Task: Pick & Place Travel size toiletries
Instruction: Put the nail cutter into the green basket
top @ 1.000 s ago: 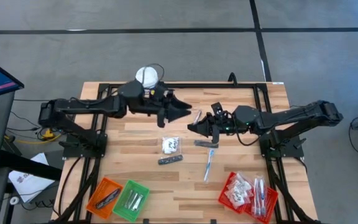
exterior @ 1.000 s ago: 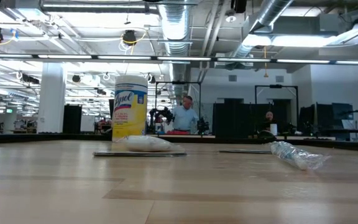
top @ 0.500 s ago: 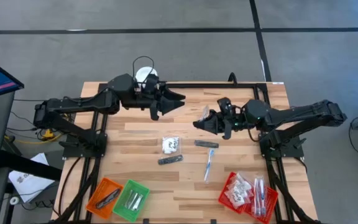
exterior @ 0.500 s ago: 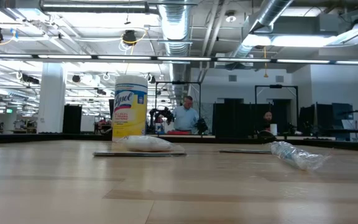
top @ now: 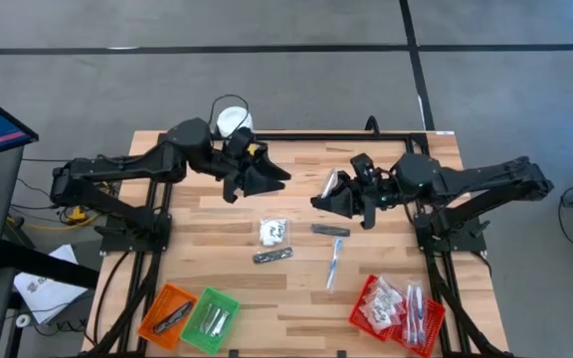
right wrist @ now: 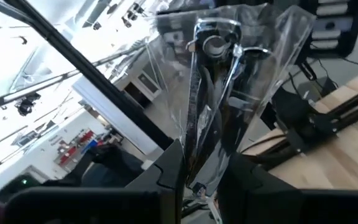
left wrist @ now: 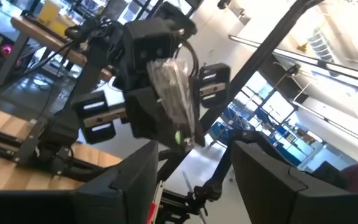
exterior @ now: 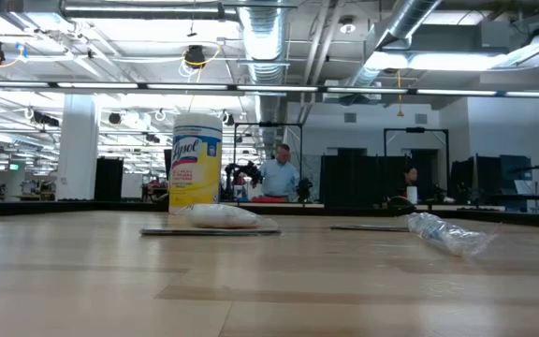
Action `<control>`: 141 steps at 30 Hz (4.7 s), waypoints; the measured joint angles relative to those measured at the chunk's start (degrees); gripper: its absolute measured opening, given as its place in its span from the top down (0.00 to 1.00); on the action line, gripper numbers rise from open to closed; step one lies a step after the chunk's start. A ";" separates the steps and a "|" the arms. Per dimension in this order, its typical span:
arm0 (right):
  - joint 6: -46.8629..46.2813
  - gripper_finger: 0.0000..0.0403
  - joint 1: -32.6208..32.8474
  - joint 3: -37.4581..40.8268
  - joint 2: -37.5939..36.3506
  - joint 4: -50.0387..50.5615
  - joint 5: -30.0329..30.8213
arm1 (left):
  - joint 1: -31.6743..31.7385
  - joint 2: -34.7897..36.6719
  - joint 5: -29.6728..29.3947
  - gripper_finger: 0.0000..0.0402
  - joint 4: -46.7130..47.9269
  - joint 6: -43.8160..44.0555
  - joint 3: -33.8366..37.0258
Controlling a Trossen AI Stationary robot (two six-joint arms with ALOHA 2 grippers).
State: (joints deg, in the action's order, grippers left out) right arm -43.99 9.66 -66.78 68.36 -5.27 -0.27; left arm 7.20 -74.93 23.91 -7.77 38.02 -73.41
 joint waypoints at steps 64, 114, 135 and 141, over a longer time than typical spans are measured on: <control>-0.62 0.86 -2.37 10.80 0.35 -15.89 8.23 | 7.13 -2.82 1.55 0.50 1.70 6.05 -0.04; -1.51 0.85 -0.37 10.80 0.37 -3.68 1.81 | 4.17 -8.70 12.31 0.47 -1.87 1.88 -0.39; -1.21 0.85 -3.09 10.80 0.37 -2.80 1.33 | 3.83 -11.79 9.62 0.40 -6.98 -1.63 -0.44; -0.59 0.85 -2.85 10.80 0.37 -2.80 0.35 | 2.65 -12.83 11.04 0.39 -6.04 -0.45 -0.39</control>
State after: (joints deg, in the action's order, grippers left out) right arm -44.58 6.81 -55.99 68.73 -8.08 0.08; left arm 9.85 -87.76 34.95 -13.81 37.56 -73.79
